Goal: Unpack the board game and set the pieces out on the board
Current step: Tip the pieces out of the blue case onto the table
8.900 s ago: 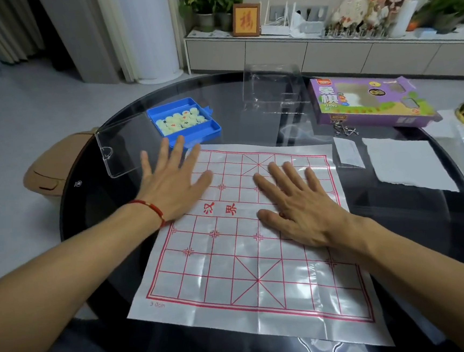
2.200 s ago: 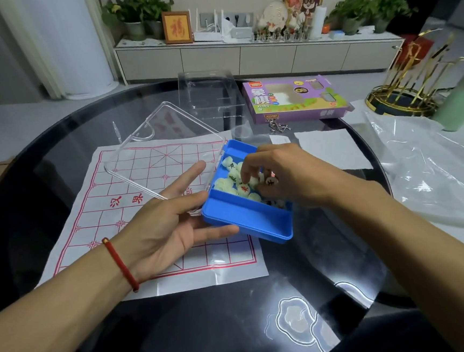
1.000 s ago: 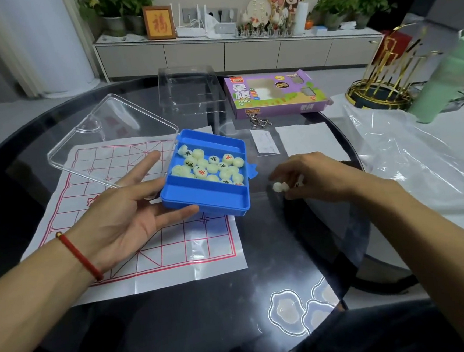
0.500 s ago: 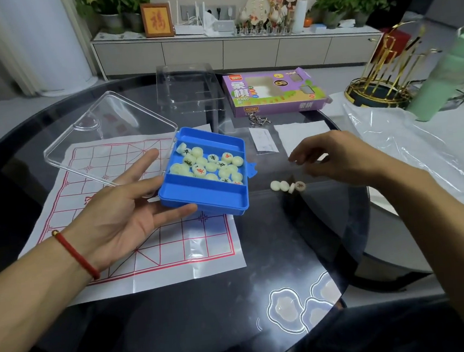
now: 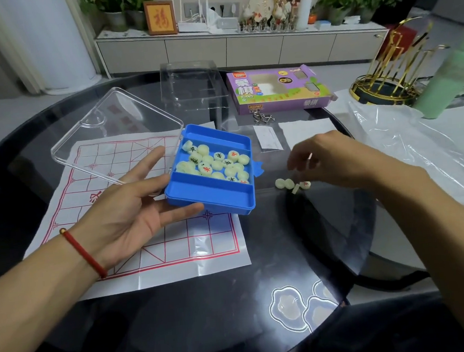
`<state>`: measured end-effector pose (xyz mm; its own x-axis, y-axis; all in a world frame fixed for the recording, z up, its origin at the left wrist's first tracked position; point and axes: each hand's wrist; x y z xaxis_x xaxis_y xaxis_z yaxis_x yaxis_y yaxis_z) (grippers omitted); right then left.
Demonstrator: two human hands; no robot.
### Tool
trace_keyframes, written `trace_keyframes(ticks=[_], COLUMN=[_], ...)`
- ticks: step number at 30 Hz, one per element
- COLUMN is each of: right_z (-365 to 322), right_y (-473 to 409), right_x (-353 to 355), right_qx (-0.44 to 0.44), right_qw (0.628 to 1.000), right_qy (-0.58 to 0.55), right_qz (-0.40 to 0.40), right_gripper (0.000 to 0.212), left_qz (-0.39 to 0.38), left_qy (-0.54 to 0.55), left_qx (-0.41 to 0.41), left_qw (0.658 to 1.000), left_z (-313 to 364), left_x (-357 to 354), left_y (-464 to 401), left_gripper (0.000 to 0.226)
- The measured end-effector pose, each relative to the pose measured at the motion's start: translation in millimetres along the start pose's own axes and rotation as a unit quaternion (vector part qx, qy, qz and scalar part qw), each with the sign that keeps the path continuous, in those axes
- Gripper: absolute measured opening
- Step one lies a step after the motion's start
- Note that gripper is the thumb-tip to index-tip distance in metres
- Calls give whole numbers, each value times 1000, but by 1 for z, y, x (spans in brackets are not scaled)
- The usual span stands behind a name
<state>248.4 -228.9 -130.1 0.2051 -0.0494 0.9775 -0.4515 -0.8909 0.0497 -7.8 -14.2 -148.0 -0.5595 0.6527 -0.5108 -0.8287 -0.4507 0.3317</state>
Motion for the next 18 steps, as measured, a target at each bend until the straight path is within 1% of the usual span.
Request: trace_keyframes(ticks=[2, 4, 14, 18], right_z=[7, 7, 9, 9], right_y=[3, 4, 2, -2], right_x=[-2, -5, -13, -14], right_qx=[-8, 0, -15, -24], right_qw=[999, 998, 998, 999], right_qy=[-4, -6, 8, 12], right_qz=[-48, -63, -56, -18], right_gripper=[17, 16, 8, 11], left_qz=[1, -1, 0, 5], left_qy=[0, 0, -2, -1], left_qx=[-1, 0, -4, -3], left_qw=[1000, 1000, 1000, 1000], left_z=[1, 1, 1, 0], left_x=[0, 0, 0, 0], left_y=[1, 0, 1, 1], left_gripper=[52, 53, 53, 53])
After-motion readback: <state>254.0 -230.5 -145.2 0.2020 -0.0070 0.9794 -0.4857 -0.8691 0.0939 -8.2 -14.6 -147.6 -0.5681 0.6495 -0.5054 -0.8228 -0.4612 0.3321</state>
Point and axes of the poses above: each hand's wrist, its own y-axis away from the middle knuckle, its own x-axis out of the back of the hand, z = x × y, and after that the axes turned 1 degree about y, right-handed
